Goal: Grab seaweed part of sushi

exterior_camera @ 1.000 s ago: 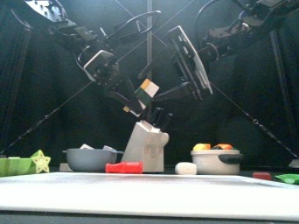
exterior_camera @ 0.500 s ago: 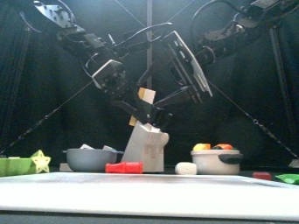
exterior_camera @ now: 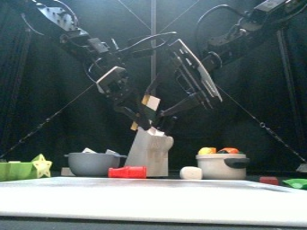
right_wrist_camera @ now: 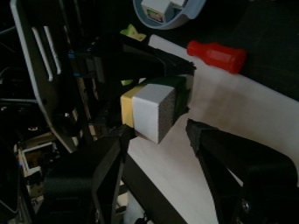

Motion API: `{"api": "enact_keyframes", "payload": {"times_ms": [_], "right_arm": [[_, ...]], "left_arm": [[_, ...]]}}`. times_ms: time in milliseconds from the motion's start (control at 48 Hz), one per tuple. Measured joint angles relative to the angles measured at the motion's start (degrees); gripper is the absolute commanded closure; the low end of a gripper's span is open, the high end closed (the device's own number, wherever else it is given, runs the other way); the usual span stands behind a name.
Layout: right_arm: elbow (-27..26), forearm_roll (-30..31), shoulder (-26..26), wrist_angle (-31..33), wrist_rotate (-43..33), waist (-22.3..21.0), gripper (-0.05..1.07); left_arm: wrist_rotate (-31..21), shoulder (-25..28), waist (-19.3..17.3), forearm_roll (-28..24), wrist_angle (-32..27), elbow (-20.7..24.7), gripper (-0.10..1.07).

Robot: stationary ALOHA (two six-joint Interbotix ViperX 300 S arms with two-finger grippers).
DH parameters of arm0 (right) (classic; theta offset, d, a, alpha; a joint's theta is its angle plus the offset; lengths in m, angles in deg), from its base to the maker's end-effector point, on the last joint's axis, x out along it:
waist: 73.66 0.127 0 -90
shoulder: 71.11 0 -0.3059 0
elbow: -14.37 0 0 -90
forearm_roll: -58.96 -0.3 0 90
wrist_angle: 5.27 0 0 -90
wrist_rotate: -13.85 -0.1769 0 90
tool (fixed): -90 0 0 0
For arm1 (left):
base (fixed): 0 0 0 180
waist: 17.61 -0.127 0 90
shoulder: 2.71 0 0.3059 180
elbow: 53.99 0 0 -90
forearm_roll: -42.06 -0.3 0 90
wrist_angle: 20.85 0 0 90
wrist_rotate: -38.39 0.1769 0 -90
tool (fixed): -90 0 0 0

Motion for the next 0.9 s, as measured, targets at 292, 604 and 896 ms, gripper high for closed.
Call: {"api": "enact_keyframes", "payload": {"times_ms": [292,604,896], "right_arm": [[1.41,-1.05,-0.62,1.76,0.00,-0.53,0.15],[3.60,-0.97,-2.11,2.99,0.00,-1.67,0.15],[4.48,0.00,-3.96,2.72,0.00,-2.29,0.14]], "left_arm": [[0.09,0.00,0.26,0.09,0.09,0.00,0.38],[0.09,-0.70,0.44,0.09,0.00,-0.44,0.38],[0.00,-1.67,0.44,0.18,0.09,-0.97,0.38]]}}
